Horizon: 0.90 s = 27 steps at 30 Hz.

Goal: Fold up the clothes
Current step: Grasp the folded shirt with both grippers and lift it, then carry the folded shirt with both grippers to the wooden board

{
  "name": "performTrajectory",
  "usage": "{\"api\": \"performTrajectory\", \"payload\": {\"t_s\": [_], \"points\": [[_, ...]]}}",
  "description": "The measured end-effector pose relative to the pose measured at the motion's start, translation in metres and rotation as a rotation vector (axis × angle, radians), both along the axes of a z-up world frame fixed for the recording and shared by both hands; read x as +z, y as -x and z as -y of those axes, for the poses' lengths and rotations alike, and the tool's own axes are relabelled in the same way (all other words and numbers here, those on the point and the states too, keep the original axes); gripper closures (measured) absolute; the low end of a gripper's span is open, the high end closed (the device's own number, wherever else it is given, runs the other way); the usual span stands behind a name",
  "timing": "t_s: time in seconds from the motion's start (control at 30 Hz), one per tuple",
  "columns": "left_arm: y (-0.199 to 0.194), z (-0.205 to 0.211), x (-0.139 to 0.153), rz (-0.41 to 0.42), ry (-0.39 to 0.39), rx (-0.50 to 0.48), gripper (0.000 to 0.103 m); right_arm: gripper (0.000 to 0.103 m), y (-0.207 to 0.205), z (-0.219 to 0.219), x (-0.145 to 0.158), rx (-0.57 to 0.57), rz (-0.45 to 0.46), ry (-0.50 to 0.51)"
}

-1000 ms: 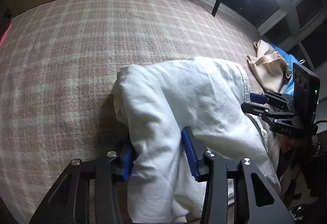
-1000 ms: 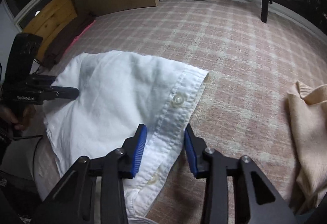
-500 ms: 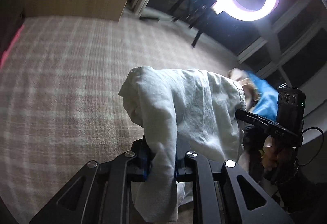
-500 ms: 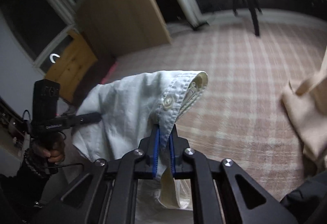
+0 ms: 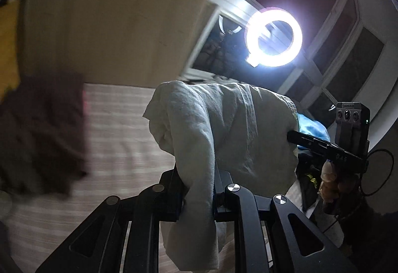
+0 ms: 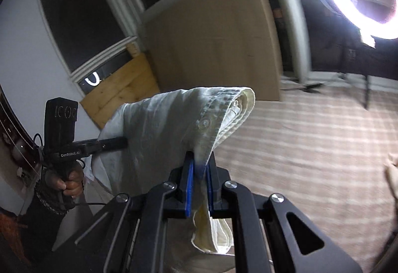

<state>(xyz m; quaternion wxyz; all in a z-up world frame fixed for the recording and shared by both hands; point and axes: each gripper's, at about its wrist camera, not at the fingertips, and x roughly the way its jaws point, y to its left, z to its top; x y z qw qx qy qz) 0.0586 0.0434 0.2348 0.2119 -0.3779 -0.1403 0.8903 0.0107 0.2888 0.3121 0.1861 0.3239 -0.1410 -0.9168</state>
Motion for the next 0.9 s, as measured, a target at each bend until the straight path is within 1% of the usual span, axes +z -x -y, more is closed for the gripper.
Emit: {"api": "performTrajectory", "payload": {"t_s": [0.13, 0.23, 0.3, 0.37, 0.43, 0.6, 0.73, 0.9], "points": [[0.007, 0.069, 0.011, -0.03, 0.065, 0.066, 0.088, 0.094, 0.055, 0.066, 0.002, 0.045, -0.013, 0.04], [0.021, 0.115, 0.015, -0.035, 0.102, 0.123, 0.088, 0.094, 0.091, 0.112, 0.003, 0.068, -0.02, 0.032], [0.034, 0.142, 0.016, -0.03, 0.133, 0.166, 0.088, 0.094, 0.123, 0.139, 0.0, 0.082, -0.006, 0.038], [0.05, 0.165, 0.014, -0.026, 0.161, 0.196, 0.088, 0.094, 0.148, 0.161, -0.004, 0.085, 0.002, 0.025], [0.064, 0.188, 0.008, -0.006, 0.159, 0.218, 0.088, 0.094, 0.176, 0.184, -0.012, 0.089, 0.015, -0.006], [0.099, 0.219, -0.023, 0.056, 0.149, 0.246, 0.088, 0.094, 0.23, 0.209, -0.036, 0.091, 0.078, -0.011], [0.122, 0.234, -0.053, 0.102, 0.148, 0.247, 0.088, 0.094, 0.26, 0.211, -0.061, 0.09, 0.127, -0.013], [0.16, 0.239, -0.092, 0.163, 0.19, 0.236, 0.087, 0.094, 0.297, 0.21, -0.096, 0.082, 0.19, -0.031]]}}
